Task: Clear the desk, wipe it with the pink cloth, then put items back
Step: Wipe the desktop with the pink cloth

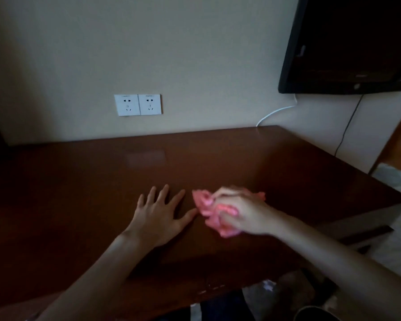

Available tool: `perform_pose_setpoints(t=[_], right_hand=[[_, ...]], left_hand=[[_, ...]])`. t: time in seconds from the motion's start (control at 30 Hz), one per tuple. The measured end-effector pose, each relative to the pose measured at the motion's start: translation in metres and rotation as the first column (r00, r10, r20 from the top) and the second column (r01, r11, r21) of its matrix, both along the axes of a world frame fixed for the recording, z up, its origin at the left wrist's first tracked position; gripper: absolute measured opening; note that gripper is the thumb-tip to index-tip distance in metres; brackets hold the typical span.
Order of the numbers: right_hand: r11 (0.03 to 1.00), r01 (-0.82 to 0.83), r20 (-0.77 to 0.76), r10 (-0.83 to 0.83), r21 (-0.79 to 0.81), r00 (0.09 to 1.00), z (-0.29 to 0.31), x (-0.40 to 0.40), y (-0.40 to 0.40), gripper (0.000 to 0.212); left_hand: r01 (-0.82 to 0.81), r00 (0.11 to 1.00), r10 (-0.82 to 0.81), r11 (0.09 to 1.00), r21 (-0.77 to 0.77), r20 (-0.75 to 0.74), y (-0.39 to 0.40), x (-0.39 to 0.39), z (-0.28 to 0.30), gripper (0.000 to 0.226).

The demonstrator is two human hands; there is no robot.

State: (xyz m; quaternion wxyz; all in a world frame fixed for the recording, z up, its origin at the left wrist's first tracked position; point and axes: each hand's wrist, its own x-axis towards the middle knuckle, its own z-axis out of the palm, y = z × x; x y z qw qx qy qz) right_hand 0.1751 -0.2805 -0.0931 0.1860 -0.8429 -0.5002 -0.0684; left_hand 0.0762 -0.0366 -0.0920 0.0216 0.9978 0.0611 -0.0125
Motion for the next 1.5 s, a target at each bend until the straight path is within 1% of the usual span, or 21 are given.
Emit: perform_pose_setpoints(t=[0.07,0.13,0.17,0.2,0.27,0.3,0.33,0.37,0.4,0.43,0.5,0.53,0.57,0.63,0.7,0.73,0.87,1.03,1.2,1.33,1.5], right_hand=[[0.968,0.249,0.016,-0.249,0.019,0.968,0.006,0.025,0.006,0.031],[0.847,0.532,0.006,-0.532,0.009,0.847,0.007,0.041,0.021,0.029],[0.825,0.565,0.019,-0.565,0.009,0.825,0.006,0.038,0.029,0.029],[0.854,0.519,0.048,-0.52,0.021,0.853,0.005,0.028,0.034,0.027],[0.964,0.255,0.066,-0.26,0.069,0.963,-0.003,-0.005,0.022,0.026],[0.99,0.128,0.05,-0.131,0.066,0.99,-0.007,-0.02,0.01,0.027],[0.997,0.053,0.039,-0.055,0.056,0.998,-0.007,-0.026,-0.003,0.029],[0.997,0.064,0.026,-0.066,0.044,0.998,-0.006,-0.022,-0.015,0.031],[0.986,0.159,0.012,-0.16,0.048,0.987,-0.004,-0.011,-0.025,0.033],[0.944,0.323,0.011,-0.324,0.065,0.946,-0.001,0.002,-0.032,0.034],[0.784,0.62,0.056,-0.621,0.038,0.782,0.0,0.018,-0.028,0.032],[0.759,0.651,0.109,-0.65,0.031,0.752,-0.001,0.018,-0.015,0.032],[0.791,0.611,0.144,-0.609,0.036,0.78,-0.002,0.014,0.0,0.032],[0.924,0.379,0.138,-0.383,0.057,0.913,-0.006,-0.003,0.028,0.032],[0.977,0.212,0.089,-0.214,0.032,0.973,-0.008,-0.001,0.044,0.034],[0.977,0.21,0.081,-0.211,0.021,0.974,-0.006,0.012,0.052,0.035],[0.886,0.464,0.111,-0.464,0.024,0.879,-0.002,0.092,0.1,0.027],[0.87,0.494,0.071,-0.492,0.0,0.867,0.001,0.22,0.19,0.031],[0.851,0.525,0.022,-0.525,0.02,0.851,0.004,0.321,0.279,0.028],[0.883,0.47,0.063,-0.469,0.007,0.881,0.007,0.323,0.299,0.024],[0.979,0.203,0.084,-0.204,0.019,0.975,0.008,0.223,0.263,0.027]], left_hand=[[0.01,1.0,-0.01,1.0,-0.016,0.013,0.0,-0.003,-0.001,0.085],[0.015,1.0,-0.015,1.0,-0.017,0.014,0.0,-0.002,0.001,0.085],[0.015,1.0,-0.014,1.0,-0.016,0.016,0.001,-0.001,0.001,0.085],[0.015,1.0,-0.015,1.0,-0.021,0.021,0.001,-0.001,-0.001,0.084],[0.019,0.999,-0.017,0.999,-0.034,0.042,0.001,-0.002,-0.004,0.084],[0.018,0.999,-0.016,0.999,-0.037,0.052,0.001,-0.001,-0.004,0.084],[0.016,0.998,-0.013,0.999,-0.042,0.054,0.002,0.0,-0.003,0.084],[0.018,0.999,-0.016,0.999,-0.047,0.044,0.003,0.001,-0.003,0.085],[0.027,0.999,-0.026,0.999,-0.04,0.027,0.003,0.001,-0.001,0.085],[0.039,0.999,-0.038,0.999,-0.027,0.01,0.003,0.002,0.001,0.086],[0.062,0.998,-0.062,0.998,0.01,-0.006,0.005,0.005,0.01,0.084],[0.076,0.997,-0.076,0.997,0.033,0.013,0.007,0.009,0.017,0.081],[0.086,0.995,-0.089,0.995,0.051,0.053,0.011,0.015,0.024,0.075],[0.085,0.984,-0.091,0.995,0.042,0.156,0.023,0.033,0.036,0.064],[0.051,0.983,-0.059,0.998,0.047,0.176,0.047,0.058,0.04,0.063],[0.014,0.988,-0.024,0.998,0.068,0.15,0.062,0.072,0.038,0.067],[-0.165,0.986,0.163,0.982,0.092,0.032,0.131,0.127,0.021,0.082],[-0.25,0.968,0.249,0.967,-0.05,-0.011,0.177,0.168,-0.004,0.085],[-0.23,0.973,0.23,0.973,-0.035,0.003,0.178,0.173,-0.012,0.083],[-0.233,0.972,0.233,0.971,-0.057,-0.004,0.177,0.172,-0.009,0.083],[-0.242,0.97,0.244,0.965,-0.1,0.015,0.171,0.163,-0.001,0.082]])
